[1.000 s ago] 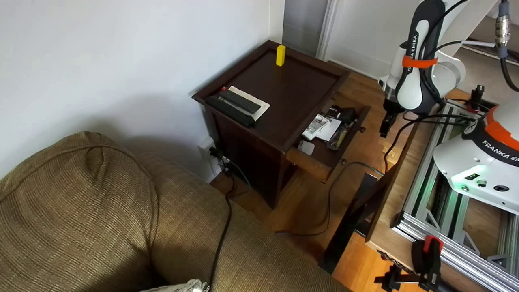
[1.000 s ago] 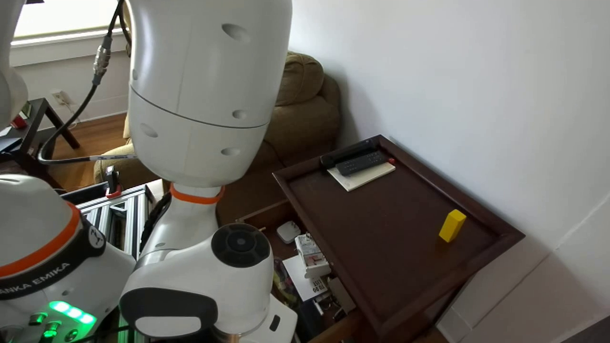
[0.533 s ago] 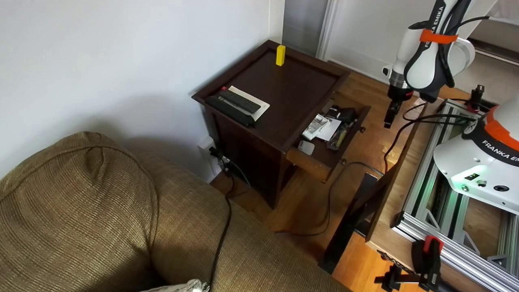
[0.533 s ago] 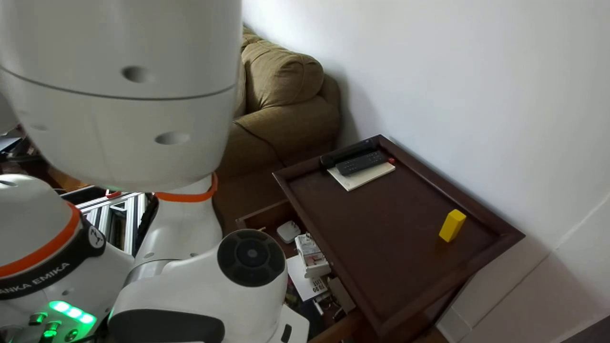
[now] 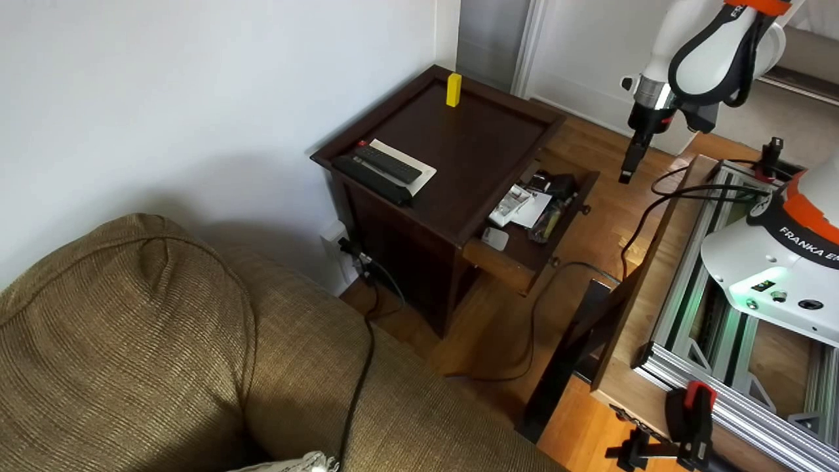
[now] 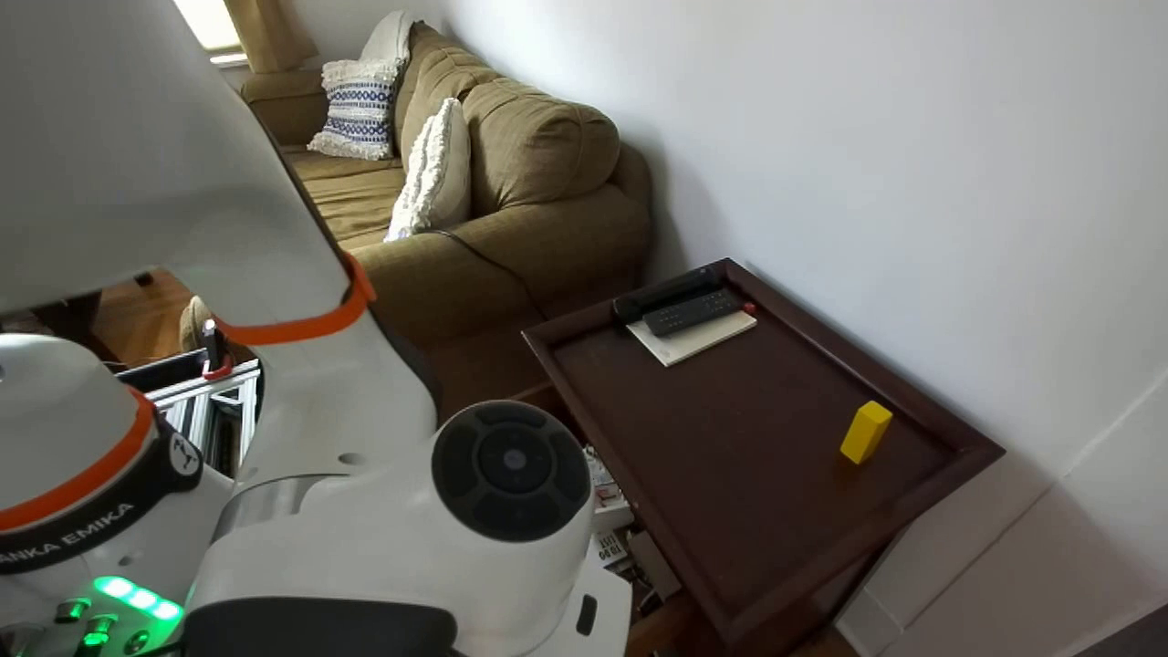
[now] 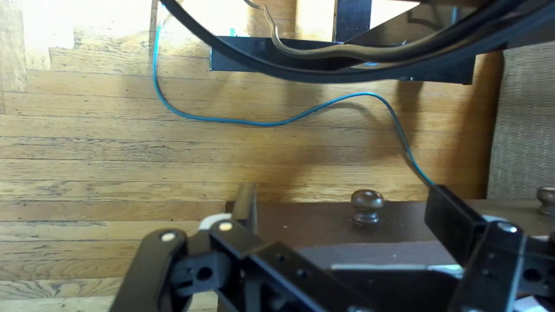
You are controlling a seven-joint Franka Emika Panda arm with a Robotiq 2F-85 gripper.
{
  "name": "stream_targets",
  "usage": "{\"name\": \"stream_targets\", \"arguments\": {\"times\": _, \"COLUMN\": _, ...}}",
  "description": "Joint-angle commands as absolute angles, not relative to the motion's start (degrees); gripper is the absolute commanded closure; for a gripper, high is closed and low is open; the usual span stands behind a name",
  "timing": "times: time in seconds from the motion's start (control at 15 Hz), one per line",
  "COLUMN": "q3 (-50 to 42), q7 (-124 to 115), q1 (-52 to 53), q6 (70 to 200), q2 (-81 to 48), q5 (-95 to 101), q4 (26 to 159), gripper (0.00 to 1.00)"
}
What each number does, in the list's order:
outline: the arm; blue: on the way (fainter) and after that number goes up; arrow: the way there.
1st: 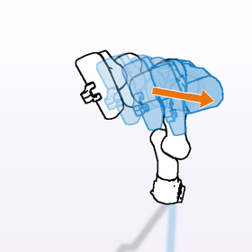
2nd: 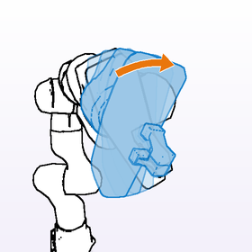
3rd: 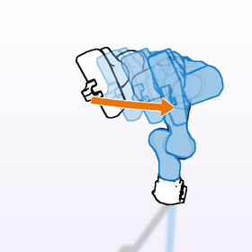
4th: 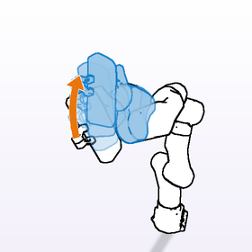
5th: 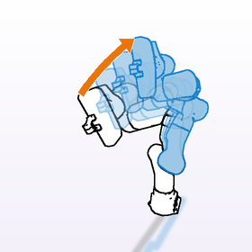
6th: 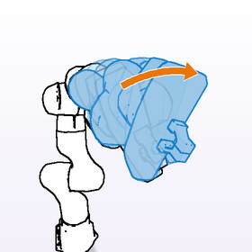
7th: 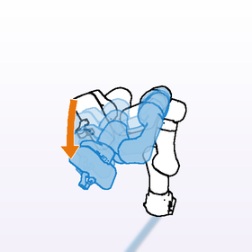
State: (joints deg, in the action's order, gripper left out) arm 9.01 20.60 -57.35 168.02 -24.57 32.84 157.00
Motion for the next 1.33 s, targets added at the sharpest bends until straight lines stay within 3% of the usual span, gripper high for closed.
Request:
{"name": "stream_targets", "arguments": {"times": 0.0, "q3": 19.1, "q7": 20.0, "q1": -67.0, "q6": 162.1, "q2": -21.2, "q5": 32.6, "q4": 158.0, "gripper": 0.00}}
{"name": "stream_targets", "arguments": {"times": 0.53, "q3": 40.8, "q7": 14.2, "q1": -81.9, "q6": 161.0, "q2": -21.8, "q5": 28.3, "q4": 157.2, "gripper": 0.00}}
{"name": "stream_targets", "arguments": {"times": 1.27, "q3": 61.0, "q7": -27.6, "q1": -77.3, "q6": 154.8, "q2": -11.1, "q5": 30.1, "q4": 157.7, "gripper": 0.00}}
